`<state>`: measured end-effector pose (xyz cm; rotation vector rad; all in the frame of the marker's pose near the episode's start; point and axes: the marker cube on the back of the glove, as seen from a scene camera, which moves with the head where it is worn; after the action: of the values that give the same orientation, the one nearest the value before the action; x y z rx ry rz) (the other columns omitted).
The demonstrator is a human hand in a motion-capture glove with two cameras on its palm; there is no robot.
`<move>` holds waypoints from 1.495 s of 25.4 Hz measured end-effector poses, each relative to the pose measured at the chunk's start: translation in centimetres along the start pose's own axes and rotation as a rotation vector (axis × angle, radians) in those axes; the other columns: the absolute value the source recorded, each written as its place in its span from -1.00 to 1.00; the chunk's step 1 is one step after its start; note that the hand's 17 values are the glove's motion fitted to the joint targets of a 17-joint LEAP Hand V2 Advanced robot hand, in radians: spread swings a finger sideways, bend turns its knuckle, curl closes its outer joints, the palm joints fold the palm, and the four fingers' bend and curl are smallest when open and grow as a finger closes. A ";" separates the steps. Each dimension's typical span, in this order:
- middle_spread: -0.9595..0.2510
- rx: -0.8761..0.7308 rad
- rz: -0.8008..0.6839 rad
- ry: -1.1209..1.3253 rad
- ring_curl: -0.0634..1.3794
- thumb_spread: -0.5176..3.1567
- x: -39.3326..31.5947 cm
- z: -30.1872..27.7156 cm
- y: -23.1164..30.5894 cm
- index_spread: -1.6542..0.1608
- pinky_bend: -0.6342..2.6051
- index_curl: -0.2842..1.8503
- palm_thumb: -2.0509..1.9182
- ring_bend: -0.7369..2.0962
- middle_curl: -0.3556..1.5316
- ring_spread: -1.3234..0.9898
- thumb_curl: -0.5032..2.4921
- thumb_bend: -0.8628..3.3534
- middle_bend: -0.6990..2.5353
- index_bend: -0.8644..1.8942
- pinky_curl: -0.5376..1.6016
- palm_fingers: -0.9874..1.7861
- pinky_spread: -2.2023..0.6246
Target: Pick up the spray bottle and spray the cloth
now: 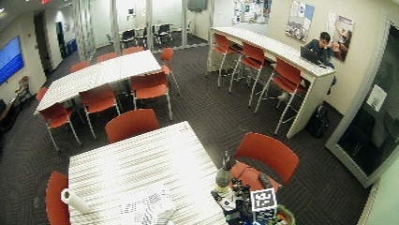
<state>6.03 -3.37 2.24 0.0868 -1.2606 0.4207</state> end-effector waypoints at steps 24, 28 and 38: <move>0.40 0.013 0.048 0.058 -0.52 -0.18 4.3 5.3 -3.8 0.35 -0.30 -0.48 0.41 -0.23 -0.34 0.20 -0.37 -0.60 -0.46 -0.27 -0.19 -0.19 0.64; 0.38 0.073 0.067 0.048 -0.51 -0.18 5.8 4.1 -5.8 0.35 -0.31 -0.48 0.41 -0.23 -0.33 0.19 -0.37 -0.60 -0.45 -0.27 -0.18 -0.20 0.64; 0.31 0.146 0.068 0.048 -0.50 -0.19 7.9 2.5 -7.3 0.35 -0.36 -0.47 0.42 -0.23 -0.30 0.16 -0.36 -0.60 -0.44 -0.25 -0.20 -0.18 0.64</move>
<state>8.26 -8.76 11.59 0.1572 -1.1869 0.5711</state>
